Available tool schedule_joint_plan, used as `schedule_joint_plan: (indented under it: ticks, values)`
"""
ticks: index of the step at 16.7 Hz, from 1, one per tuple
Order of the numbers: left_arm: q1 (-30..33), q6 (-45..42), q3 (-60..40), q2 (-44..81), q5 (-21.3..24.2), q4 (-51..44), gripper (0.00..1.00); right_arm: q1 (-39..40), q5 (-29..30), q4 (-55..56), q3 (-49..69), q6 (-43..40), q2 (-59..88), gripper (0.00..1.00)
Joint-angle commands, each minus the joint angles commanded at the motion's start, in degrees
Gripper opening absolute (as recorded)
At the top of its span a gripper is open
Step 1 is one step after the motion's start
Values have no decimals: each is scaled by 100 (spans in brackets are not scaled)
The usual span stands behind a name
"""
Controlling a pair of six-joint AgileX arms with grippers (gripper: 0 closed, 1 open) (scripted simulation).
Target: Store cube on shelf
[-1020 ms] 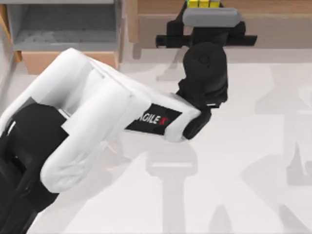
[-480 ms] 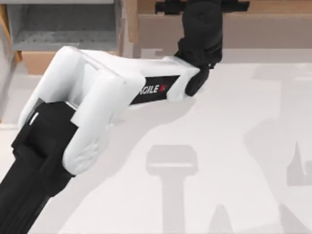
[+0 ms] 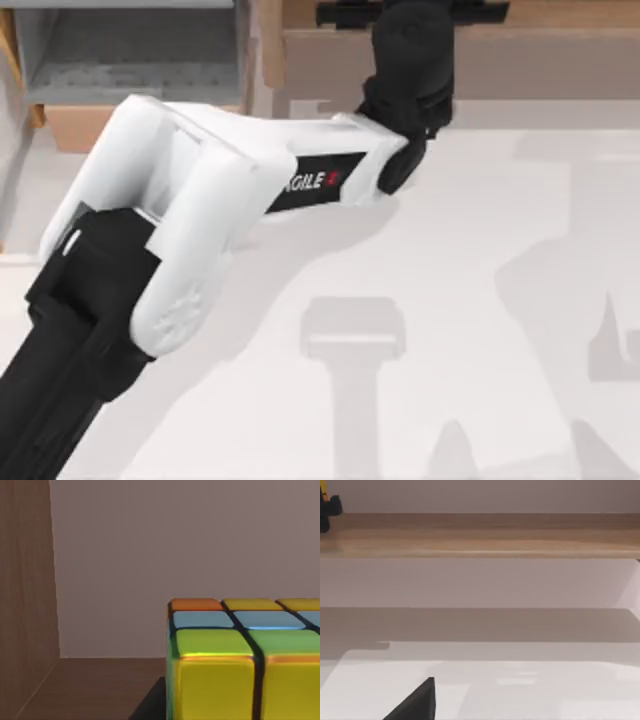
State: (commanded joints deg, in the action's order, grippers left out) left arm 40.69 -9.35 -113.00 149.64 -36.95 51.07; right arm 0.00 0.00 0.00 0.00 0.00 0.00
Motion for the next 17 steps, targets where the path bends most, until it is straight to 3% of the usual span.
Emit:
schedule_joint_plan:
  ticks: [10, 17]
  values:
    - [0, 0, 0, 0, 0, 0, 98, 0, 0, 0, 0, 0, 0, 100]
    - [0, 0, 0, 0, 0, 0, 100, 0, 0, 0, 0, 0, 0, 100]
